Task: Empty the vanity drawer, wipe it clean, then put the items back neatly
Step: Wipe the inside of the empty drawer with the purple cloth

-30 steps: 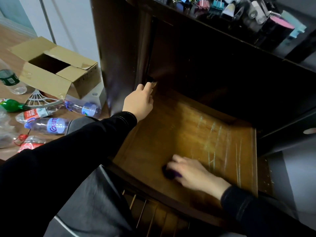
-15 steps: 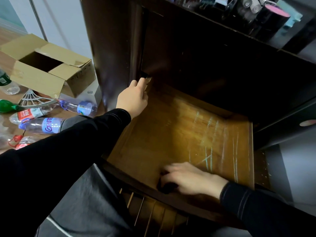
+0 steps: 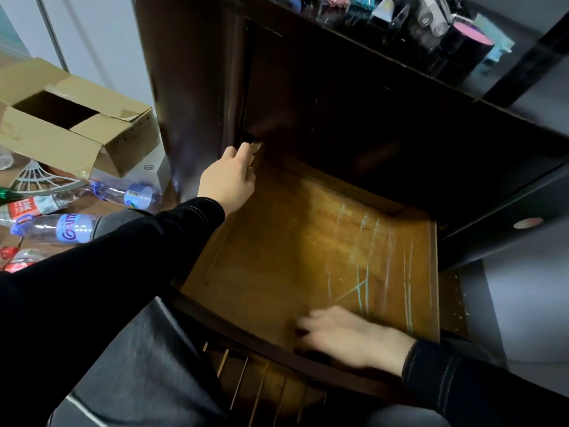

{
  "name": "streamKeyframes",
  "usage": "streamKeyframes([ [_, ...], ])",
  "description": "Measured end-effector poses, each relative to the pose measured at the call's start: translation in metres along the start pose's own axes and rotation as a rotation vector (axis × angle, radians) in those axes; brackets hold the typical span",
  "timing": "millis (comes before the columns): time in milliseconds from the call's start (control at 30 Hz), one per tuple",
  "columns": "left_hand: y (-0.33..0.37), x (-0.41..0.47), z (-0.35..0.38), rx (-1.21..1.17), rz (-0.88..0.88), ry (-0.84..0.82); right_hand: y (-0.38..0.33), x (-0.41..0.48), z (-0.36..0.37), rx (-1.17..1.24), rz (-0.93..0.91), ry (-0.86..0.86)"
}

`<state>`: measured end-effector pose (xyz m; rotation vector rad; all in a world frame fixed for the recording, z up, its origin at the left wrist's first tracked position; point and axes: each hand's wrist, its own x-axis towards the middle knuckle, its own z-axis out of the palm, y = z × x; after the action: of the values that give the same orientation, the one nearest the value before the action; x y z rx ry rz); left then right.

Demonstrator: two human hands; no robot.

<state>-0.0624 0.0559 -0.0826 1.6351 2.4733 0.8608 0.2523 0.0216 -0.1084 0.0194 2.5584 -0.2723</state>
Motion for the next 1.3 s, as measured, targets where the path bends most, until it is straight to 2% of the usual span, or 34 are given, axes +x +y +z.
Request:
streamKeyframes([
  [67, 0.001, 0.0, -0.001, -0.003, 0.0, -0.011, 0.015, 0.003, -0.013, 0.03, 0.063, 0.035],
  [233, -0.001, -0.001, 0.0, -0.002, -0.017, 0.008, 0.093, 0.031, -0.055, 0.064, 0.411, 0.231],
  [300, 0.0, 0.0, -0.001, 0.002, -0.014, 0.004, 0.101, 0.038, -0.058, 0.059, 0.468, 0.265],
  [400, 0.0, -0.001, -0.001, -0.009, -0.013, 0.005, 0.077, 0.033, -0.049, 0.077, 0.402, 0.245],
  [600, 0.0, -0.001, -0.002, -0.024, -0.013, 0.002, -0.001, 0.001, -0.003, 0.117, 0.076, -0.03],
  [800, -0.001, -0.001, -0.001, -0.012, -0.011, 0.007, 0.06, 0.009, -0.035, 0.111, 0.278, 0.097],
  [867, -0.001, 0.0, -0.001, -0.001, -0.006, 0.004, 0.055, 0.01, -0.031, 0.065, 0.25, 0.114],
  [1033, 0.0, 0.0, -0.002, 0.004, -0.005, 0.006, 0.027, -0.009, 0.0, 0.067, 0.077, -0.026],
  [1133, 0.0, 0.0, -0.001, 0.002, -0.001, 0.007, 0.046, 0.0, -0.011, 0.128, 0.175, 0.013],
  [1300, -0.002, -0.001, -0.001, 0.004, 0.013, 0.02, 0.091, 0.021, -0.036, 0.11, 0.492, 0.244],
])
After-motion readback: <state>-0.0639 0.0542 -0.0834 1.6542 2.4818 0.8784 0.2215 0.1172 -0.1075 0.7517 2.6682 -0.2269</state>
